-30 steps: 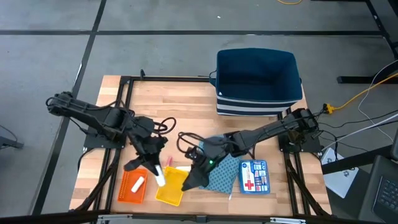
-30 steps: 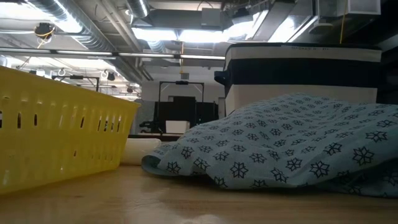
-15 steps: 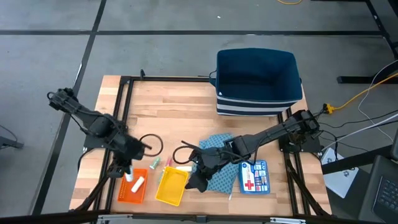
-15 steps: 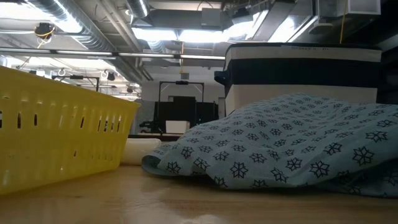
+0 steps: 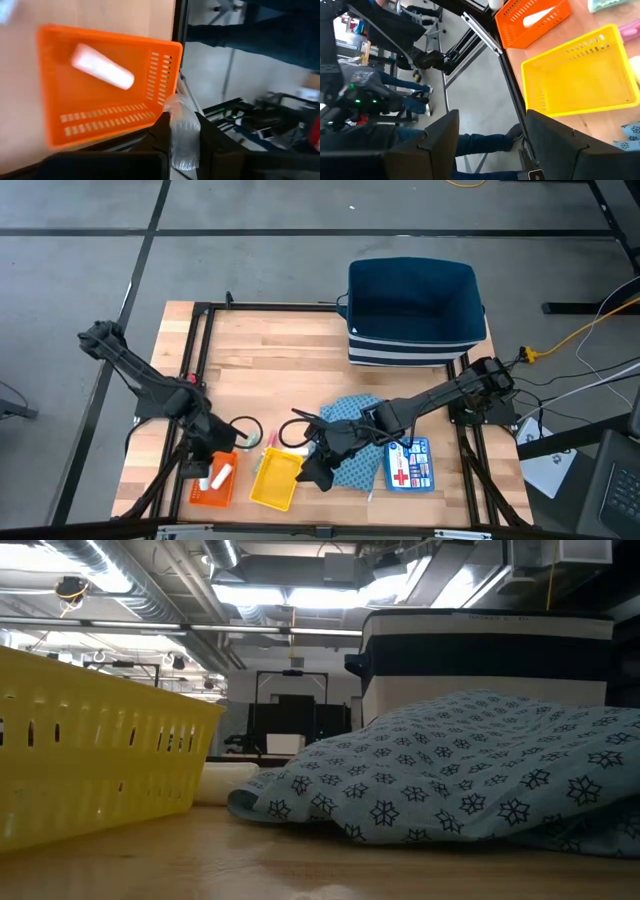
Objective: Pick & Place Medicine items
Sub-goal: Put the bottom white rolled gauze into the orange bin, then put the white rolled gauze into the orange bin
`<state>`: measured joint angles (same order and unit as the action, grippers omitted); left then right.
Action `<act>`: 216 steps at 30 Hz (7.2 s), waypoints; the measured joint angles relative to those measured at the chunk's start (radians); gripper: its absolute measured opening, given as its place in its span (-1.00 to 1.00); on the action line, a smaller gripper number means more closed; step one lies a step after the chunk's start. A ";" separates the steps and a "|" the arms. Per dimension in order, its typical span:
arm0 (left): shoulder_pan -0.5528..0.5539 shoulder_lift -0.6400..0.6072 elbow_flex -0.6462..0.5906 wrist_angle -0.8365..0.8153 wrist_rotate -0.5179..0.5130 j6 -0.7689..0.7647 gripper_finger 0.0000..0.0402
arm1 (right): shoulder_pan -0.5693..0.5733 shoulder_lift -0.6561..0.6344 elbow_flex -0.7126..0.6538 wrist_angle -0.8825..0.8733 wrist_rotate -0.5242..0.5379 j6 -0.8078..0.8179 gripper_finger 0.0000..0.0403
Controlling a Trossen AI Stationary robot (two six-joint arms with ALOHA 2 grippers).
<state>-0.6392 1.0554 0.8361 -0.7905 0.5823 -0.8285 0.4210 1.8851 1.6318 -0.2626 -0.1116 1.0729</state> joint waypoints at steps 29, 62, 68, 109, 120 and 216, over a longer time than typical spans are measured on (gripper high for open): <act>-0.003 0.000 -0.176 0.223 0.001 -0.276 0.05 | 0.011 0.000 0.000 -0.001 -0.001 -0.034 0.15; 0.364 0.334 0.146 0.242 -0.333 0.185 0.04 | -0.026 0.001 0.001 -0.001 -0.037 -0.034 0.15; 0.402 0.524 0.315 0.110 -0.405 0.370 0.04 | -0.024 0.001 0.001 -0.001 -0.039 -0.034 0.15; 0.439 0.598 0.462 0.192 -0.507 0.375 0.04 | 0.030 -0.324 -0.122 0.251 0.075 -0.557 0.15; 0.430 0.636 0.460 0.114 -0.505 0.422 0.04 | 0.234 -0.601 -0.321 0.454 0.394 -0.924 0.15; 0.016 -0.135 0.081 -0.256 -0.465 -0.379 -0.77 | 0.266 -0.804 -0.972 1.225 0.299 -1.014 0.15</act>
<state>-0.6236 0.9200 0.9175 -1.0469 0.1172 -1.2073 0.6868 1.0813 0.6594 0.9627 0.1874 0.0586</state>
